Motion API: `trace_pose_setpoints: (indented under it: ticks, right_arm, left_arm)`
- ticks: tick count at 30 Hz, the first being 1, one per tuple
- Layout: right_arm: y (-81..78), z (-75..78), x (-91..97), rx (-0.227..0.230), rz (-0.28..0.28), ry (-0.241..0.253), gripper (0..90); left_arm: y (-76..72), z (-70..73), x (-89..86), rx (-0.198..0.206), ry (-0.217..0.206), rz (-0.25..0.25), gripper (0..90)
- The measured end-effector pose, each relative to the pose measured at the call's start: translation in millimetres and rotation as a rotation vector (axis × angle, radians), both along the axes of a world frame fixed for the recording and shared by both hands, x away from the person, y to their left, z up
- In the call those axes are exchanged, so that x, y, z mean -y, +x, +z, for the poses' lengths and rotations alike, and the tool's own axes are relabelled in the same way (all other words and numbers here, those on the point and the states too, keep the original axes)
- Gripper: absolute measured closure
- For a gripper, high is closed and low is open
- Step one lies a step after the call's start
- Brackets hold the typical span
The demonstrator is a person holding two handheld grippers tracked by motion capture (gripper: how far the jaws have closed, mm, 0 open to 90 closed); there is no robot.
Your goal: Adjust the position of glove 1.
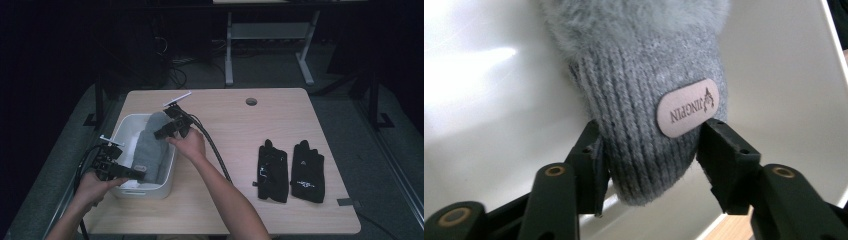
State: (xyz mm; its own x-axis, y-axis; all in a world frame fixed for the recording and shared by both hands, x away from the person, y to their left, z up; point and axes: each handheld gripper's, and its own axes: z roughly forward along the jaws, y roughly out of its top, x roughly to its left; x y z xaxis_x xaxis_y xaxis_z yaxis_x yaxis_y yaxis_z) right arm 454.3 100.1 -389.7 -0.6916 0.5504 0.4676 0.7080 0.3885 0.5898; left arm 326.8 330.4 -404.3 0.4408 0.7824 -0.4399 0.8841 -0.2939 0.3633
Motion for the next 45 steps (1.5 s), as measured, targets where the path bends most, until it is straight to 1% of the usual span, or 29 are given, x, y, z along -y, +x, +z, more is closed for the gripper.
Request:
trace_pose_setpoints:
  ticks: [1, 2, 3, 5, 6, 7, 8, 10, 12, 13, 15, 16, 18, 20, 22, 23, 28, 30, 32, 34, 37, 39, 40, 41, 42, 45]
  right_arm:
    - [0.5, -0.1, 0.9, 0.0, -0.005, 0.009, 49.6]
    - [0.7, 0.6, 1.7, -0.002, -0.007, 0.018, 47.2]
    - [0.8, 1.4, 2.1, 0.003, -0.011, 0.021, 45.2]
    - [0.4, 4.5, 3.5, 0.02, -0.015, 0.017, 43.8]
    - [0.1, 6.2, 4.5, 0.027, -0.019, 0.015, 43.8]
    - [-0.3, 8.3, 6.2, 0.061, -0.032, 0.006, 43.8]
    - [-0.7, 10.1, 7.6, 0.071, -0.042, 0.009, 43.7]
    - [-0.1, 12.5, 10.7, 0.061, -0.042, 0.022, 42.5]
    - [-0.3, 15.2, 13.8, 0.073, -0.049, 0.028, 42.5]
    - [-0.2, 16.4, 15.2, 0.067, -0.049, 0.034, 42.6]
    - [-0.9, 18.0, 17.4, 0.076, -0.051, 0.035, 42.6]
    - [-1.0, 18.8, 18.4, 0.075, -0.05, 0.035, 42.6]
    - [-1.2, 19.8, 21.0, 0.075, -0.051, 0.042, 42.3]
    - [-1.7, 21.4, 24.3, 0.075, -0.055, 0.051, 42.2]
    - [-2.2, 22.7, 27.6, 0.076, -0.058, 0.054, 41.8]
    - [-2.3, 23.7, 29.8, 0.072, -0.058, 0.055, 41.5]
    - [-2.8, 28.3, 39.2, 0.084, -0.066, 0.064, 41.0]
    - [-3.6, 31.0, 42.9, 0.091, -0.068, 0.059, 40.7]
    - [-4.2, 33.9, 46.8, 0.094, -0.074, 0.061, 40.7]
    - [-4.5, 37.2, 51.4, 0.102, -0.081, 0.057, 40.4]
    - [-4.7, 40.7, 57.6, 0.11, -0.089, 0.054, 39.9]
    - [-4.8, 43.4, 63.0, 0.12, -0.095, 0.051, 39.2]
    - [-5.2, 44.7, 65.3, 0.115, -0.103, 0.053, 38.7]
    - [-5.3, 45.4, 67.3, 0.119, -0.104, 0.051, 38.3]
    - [-5.6, 46.5, 69.8, 0.12, -0.109, 0.047, 37.6]
    - [-6.3, 49.0, 79.2, 0.134, -0.116, 0.032, 36.2]
  left_arm:
    - [-0.7, 0.2, 2.2, -0.001, -0.015, 0.03, 44.3]
    - [-0.3, 0.7, 2.2, -0.001, -0.007, 0.021, 42.4]
    - [0.1, 1.3, 1.8, -0.003, 0.002, -0.006, 40.7]
    - [-0.6, 3.5, 4.4, -0.003, 0.005, -0.016, 37.7]
    - [-0.9, 4.8, 6.6, -0.009, 0.005, -0.019, 35.7]
    - [-1.5, 5.9, 8.6, -0.008, 0.005, -0.02, 33.6]
    - [-1.6, 7.1, 9.7, -0.003, 0.022, -0.04, 33.5]
    - [-1.4, 9.0, 11.8, -0.001, 0.025, -0.039, 31.5]
    - [-0.6, 11.8, 11.3, 0.003, 0.017, -0.026, 30.8]
    - [-0.3, 12.4, 10.8, 0.007, 0.013, -0.024, 30.8]
    - [-0.4, 14.2, 9.5, 0.005, 0.009, -0.019, 30.7]
    - [-0.8, 15.6, 8.1, 0.01, 0.017, -0.013, 30.6]
    - [-0.9, 17.9, 6.0, 0.015, 0.017, -0.013, 30.4]
    - [-1.6, 21.0, 4.2, 0.028, 0.025, -0.006, 30.3]
    - [-2.1, 24.3, 3.5, 0.033, 0.019, -0.005, 30.0]
    - [-2.5, 26.0, 3.9, 0.042, 0.021, -0.003, 30.0]
    - [-3.0, 32.8, 6.8, 0.073, 0.016, -0.008, 29.8]
    - [-3.1, 36.0, 9.4, 0.091, 0.012, -0.003, 30.5]
    - [-2.3, 38.0, 11.7, 0.097, 0.017, -0.009, 30.7]
    - [-1.8, 40.8, 14.3, 0.11, 0.024, -0.013, 30.7]
    - [-1.5, 45.3, 18.0, 0.126, 0.024, -0.016, 30.6]
    - [-1.6, 48.7, 21.0, 0.137, 0.015, -0.011, 30.9]
    - [-1.5, 49.7, 21.8, 0.142, 0.014, -0.013, 30.6]
    - [-1.6, 51.1, 23.0, 0.147, 0.013, -0.016, 30.5]
    - [-2.1, 52.6, 25.3, 0.159, 0.009, -0.014, 30.2]
    - [-2.3, 55.1, 30.0, 0.17, 0.008, -0.021, 29.4]
